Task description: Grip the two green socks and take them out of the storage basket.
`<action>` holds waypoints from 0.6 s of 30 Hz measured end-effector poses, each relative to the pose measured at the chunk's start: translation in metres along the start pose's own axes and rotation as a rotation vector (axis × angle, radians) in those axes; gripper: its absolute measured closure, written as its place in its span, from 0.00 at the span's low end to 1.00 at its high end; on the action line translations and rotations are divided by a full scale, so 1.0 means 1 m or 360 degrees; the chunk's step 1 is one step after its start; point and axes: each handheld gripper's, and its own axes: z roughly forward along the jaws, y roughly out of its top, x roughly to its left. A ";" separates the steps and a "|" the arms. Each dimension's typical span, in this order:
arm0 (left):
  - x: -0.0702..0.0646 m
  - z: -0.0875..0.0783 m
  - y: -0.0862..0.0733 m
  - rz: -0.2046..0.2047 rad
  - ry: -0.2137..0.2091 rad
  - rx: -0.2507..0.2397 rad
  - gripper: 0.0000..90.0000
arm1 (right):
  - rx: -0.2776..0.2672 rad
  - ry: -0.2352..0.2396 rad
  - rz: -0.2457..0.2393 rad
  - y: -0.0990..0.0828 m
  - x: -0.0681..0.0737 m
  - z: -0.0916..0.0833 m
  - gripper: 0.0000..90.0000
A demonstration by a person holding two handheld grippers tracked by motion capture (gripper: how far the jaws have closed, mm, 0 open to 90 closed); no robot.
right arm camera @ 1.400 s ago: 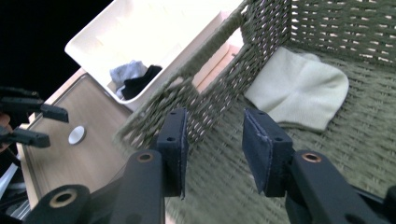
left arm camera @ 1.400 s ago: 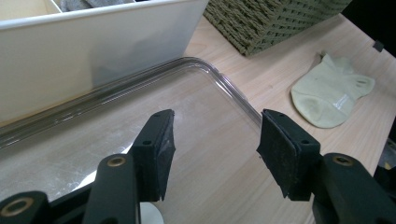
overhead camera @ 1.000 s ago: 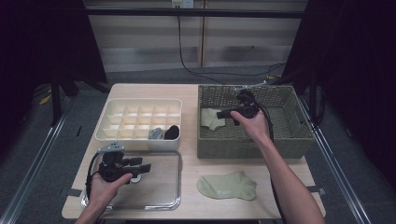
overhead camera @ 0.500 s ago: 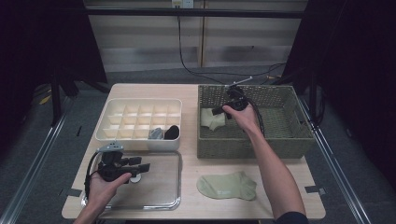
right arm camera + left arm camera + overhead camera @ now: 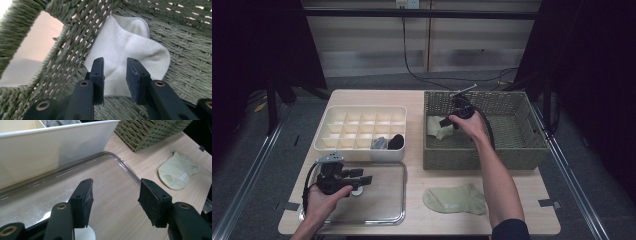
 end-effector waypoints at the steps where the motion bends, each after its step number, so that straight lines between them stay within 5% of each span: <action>1: 0.000 0.000 0.000 0.0000 -0.0004 -0.0002 0.50 | 0.0013 -0.0010 0.0003 0.000 0.000 0.001 0.75; 18: 0.000 0.003 0.000 0.0013 0.0004 0.0020 0.49 | 0.0213 -0.0152 0.0026 -0.004 -0.003 0.016 0.65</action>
